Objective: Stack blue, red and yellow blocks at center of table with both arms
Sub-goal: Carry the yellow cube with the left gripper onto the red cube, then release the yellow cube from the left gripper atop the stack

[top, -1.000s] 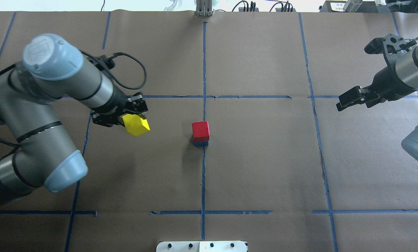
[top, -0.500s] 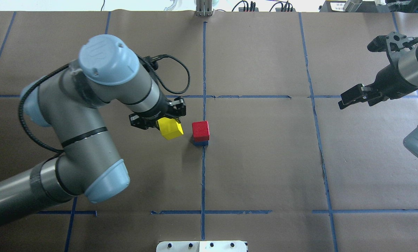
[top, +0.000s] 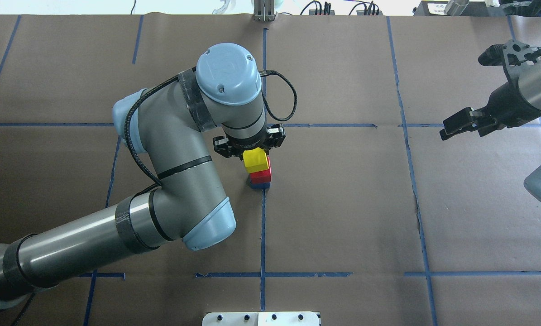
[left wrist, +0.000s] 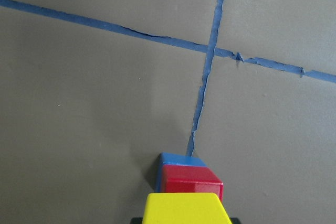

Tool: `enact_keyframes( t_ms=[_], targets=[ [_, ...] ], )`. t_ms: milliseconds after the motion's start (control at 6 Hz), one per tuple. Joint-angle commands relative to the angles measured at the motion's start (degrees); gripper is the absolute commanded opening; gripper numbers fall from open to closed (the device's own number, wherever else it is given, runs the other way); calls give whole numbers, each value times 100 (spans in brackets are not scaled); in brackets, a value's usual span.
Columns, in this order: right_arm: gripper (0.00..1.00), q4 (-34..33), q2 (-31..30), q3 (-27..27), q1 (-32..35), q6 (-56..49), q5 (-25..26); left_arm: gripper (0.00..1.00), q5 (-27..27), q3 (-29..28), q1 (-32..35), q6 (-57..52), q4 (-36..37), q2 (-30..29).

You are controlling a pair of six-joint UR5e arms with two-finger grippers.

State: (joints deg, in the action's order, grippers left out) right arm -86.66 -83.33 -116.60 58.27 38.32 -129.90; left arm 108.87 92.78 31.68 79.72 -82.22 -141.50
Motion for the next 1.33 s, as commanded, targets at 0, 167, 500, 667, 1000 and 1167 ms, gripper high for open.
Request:
enact_keyframes(
  t_ms=[0, 167, 500, 667, 1000, 1167],
  targets=[
    [100, 0, -16, 23, 0, 0, 9, 0, -172, -145, -109, -27, 4, -70],
    [100, 0, -16, 24, 0, 0, 9, 0, -260, -207, -127, -27, 4, -132],
    [100, 0, -16, 24, -8, 0, 9, 26, -261, -216, -144, -27, 4, -124],
    [100, 0, -16, 32, -8, 0, 9, 29, -270, -216, -144, -27, 13, -123],
    [100, 0, -16, 50, -8, 0, 9, 42, -261, -190, -144, -27, 13, -97],
    [100, 0, -16, 50, -8, 0, 9, 82, -270, -164, -136, -27, 13, -80]
  ],
)
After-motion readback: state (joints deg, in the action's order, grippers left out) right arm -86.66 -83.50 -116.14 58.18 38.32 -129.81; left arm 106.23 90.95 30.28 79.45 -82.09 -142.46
